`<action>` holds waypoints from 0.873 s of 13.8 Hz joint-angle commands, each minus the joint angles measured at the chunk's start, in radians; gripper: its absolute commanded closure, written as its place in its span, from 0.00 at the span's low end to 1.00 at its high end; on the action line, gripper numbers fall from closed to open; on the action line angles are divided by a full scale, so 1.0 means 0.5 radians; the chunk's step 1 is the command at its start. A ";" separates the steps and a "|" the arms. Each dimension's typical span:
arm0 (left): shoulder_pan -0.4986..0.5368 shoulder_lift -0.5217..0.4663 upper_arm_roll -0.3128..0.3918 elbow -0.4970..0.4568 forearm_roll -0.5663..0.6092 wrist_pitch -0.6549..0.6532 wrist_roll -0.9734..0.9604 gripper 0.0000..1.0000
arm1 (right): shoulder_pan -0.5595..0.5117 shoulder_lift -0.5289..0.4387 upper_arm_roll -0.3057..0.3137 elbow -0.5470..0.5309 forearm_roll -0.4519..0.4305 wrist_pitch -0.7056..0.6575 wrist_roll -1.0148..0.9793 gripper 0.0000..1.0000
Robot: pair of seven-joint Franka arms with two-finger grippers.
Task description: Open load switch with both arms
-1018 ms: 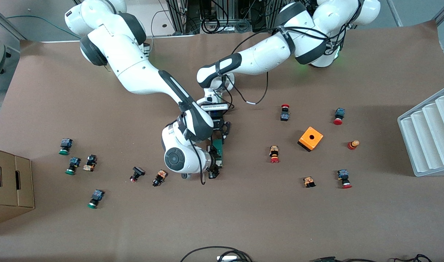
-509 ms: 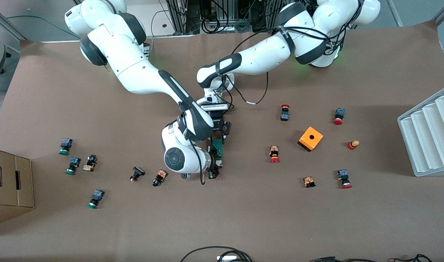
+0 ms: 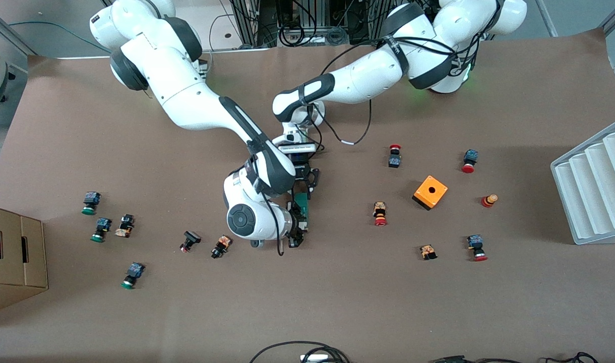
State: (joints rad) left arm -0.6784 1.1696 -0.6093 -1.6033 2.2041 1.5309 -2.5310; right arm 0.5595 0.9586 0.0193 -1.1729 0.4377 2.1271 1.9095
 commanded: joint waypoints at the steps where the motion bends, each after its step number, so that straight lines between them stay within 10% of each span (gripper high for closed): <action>1: -0.030 0.066 -0.002 0.062 0.022 0.024 -0.015 0.45 | 0.016 -0.107 -0.014 -0.105 0.024 -0.057 0.019 0.60; 12: -0.030 0.063 -0.002 0.062 0.022 0.024 -0.015 0.45 | 0.038 -0.205 -0.014 -0.243 -0.026 -0.045 0.016 0.64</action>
State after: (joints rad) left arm -0.6784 1.1696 -0.6094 -1.6032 2.2041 1.5312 -2.5310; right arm 0.5637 0.9077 0.0191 -1.2212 0.4355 2.1260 1.9093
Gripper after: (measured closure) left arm 0.449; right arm 0.634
